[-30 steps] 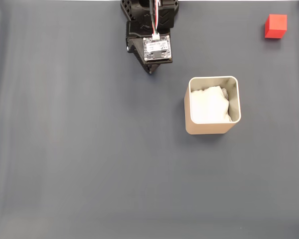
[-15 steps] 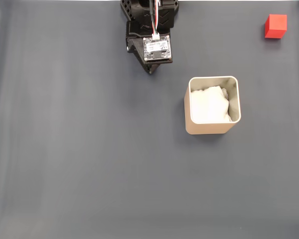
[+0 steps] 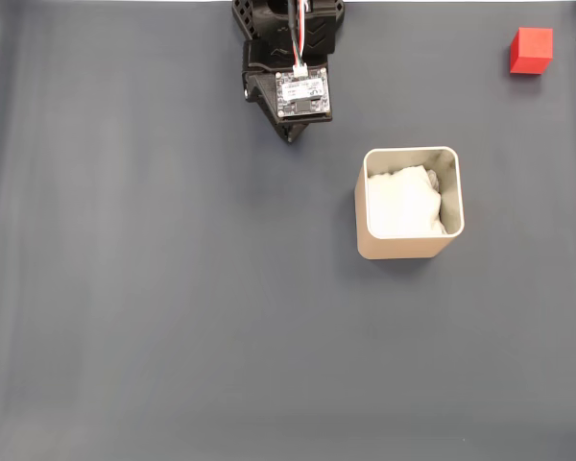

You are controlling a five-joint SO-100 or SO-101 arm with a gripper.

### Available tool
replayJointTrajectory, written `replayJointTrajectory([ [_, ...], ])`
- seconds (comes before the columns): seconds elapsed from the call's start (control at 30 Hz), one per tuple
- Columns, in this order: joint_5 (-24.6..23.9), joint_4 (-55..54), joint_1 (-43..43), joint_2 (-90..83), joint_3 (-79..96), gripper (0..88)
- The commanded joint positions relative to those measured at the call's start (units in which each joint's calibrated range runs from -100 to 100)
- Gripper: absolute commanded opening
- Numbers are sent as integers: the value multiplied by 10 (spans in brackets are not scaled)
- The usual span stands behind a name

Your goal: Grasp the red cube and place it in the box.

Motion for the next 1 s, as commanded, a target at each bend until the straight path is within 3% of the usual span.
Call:
replayJointTrajectory([
  [0.0,-3,11,-2,0,5,9],
  [0.97,-7,10,-5,0,5,9],
])
